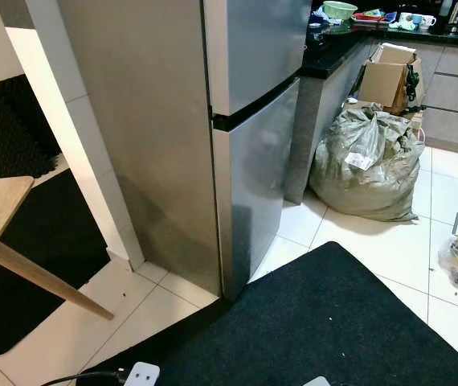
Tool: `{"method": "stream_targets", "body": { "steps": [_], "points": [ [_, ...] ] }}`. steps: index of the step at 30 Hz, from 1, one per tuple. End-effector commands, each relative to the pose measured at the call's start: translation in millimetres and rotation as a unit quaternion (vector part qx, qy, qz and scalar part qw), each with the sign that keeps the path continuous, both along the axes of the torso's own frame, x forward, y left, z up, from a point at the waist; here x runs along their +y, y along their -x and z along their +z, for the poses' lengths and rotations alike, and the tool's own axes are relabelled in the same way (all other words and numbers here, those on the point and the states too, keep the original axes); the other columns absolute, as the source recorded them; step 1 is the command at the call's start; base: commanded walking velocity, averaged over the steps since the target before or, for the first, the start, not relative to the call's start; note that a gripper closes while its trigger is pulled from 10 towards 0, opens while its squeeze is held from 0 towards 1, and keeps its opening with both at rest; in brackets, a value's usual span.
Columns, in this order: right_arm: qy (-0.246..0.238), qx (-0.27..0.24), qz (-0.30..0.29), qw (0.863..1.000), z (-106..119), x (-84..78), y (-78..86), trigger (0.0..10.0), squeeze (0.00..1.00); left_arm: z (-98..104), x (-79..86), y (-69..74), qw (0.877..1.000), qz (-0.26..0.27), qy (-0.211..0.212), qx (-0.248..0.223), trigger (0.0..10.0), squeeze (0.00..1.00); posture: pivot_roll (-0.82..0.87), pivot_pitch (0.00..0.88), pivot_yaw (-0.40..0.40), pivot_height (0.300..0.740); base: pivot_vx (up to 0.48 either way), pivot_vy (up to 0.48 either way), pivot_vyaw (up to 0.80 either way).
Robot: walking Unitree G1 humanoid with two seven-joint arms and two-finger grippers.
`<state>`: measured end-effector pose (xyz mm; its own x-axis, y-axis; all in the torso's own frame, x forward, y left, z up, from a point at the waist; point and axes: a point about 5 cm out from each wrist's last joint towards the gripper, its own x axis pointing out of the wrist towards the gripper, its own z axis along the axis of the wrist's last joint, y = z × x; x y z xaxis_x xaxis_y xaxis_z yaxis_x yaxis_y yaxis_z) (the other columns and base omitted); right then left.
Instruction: Restocking fridge
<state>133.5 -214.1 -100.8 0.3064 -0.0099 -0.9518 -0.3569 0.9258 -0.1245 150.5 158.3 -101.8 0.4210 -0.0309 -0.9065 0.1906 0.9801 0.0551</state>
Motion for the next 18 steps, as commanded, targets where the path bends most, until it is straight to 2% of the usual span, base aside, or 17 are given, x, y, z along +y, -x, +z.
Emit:
{"method": "stream_targets", "body": {
  "steps": [1, 18],
  "points": [
    [-0.002, -0.005, 0.004, 1.000, 0.5, 2.1, -2.4, 10.0, 0.00, -1.7, -1.6, 4.2, 1.000, -0.009, -0.001, 0.009, 10.0, 0.00, -0.03, 0.000, -0.002, 0.740, 0.319, 0.000, 0.00],
    [-0.003, -0.002, 0.004, 1.000, 0.0, 1.4, -0.4, 10.0, 0.00, -1.8, -2.7, 4.5, 1.000, -0.012, 0.003, 0.010, 10.0, 0.00, -0.03, 0.000, -0.005, 0.740, 0.404, 0.000, 0.00]
  ]
}}
